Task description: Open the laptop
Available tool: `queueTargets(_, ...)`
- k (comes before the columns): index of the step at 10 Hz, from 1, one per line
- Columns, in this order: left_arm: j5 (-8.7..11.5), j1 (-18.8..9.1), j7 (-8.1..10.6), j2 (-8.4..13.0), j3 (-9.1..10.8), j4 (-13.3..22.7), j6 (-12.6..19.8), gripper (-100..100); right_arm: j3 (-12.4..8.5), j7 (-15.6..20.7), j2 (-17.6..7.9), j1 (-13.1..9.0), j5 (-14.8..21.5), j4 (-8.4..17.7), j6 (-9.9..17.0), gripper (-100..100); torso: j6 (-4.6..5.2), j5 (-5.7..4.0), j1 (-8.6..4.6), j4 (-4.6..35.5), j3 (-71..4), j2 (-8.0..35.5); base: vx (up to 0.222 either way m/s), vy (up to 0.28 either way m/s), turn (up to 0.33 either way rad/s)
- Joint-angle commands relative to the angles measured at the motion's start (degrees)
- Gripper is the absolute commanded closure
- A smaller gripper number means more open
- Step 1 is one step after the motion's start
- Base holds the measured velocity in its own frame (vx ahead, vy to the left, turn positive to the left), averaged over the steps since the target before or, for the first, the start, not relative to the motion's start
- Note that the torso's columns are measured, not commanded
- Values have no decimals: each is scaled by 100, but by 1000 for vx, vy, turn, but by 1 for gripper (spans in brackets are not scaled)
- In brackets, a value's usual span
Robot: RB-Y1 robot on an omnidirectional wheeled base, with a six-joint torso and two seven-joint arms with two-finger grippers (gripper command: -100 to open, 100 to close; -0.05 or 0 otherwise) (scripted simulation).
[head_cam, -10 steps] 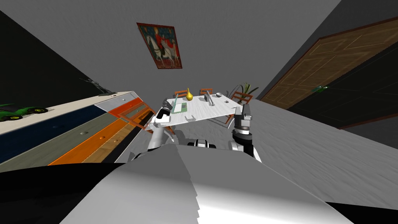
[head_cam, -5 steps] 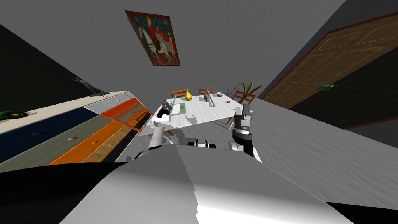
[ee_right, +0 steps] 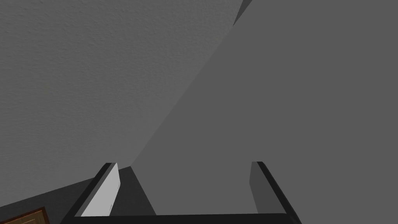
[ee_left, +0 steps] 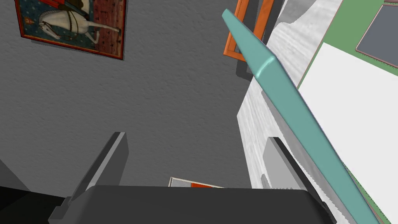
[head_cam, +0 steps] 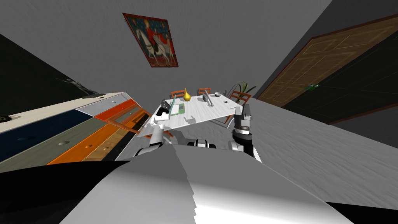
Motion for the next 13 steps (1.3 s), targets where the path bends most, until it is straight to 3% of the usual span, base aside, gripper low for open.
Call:
queueTargets(1,-15,-95,2,33,36,111,-4,-100,0,0,0,0,0,0,0,0,1,0,0,0,0,0,-7,4,-12)
queueTargets(2,15,68,-1,-26,-43,-82,1,100,0,0,0,0,0,0,0,0,-1,0,-1,0,1,1,20,-7,131)
queueTargets(7,103,445,-7,-145,-247,-600,83,100,0,0,0,1,0,0,0,0,1,0,0,2,5,8,31,-12,75)
queueTargets(8,104,401,-3,-116,-223,-534,74,100,0,0,0,1,0,0,0,0,1,0,1,3,6,10,8,-5,13)
queueTargets(9,117,437,-8,-189,-221,-423,-84,-100,0,0,0,0,0,0,0,0,2,1,3,3,7,11,23,-7,17)
queueTargets(13,142,502,-23,-346,-213,-140,-433,-100,0,0,0,1,0,0,0,0,1,0,-2,1,2,3,39,-11,16)
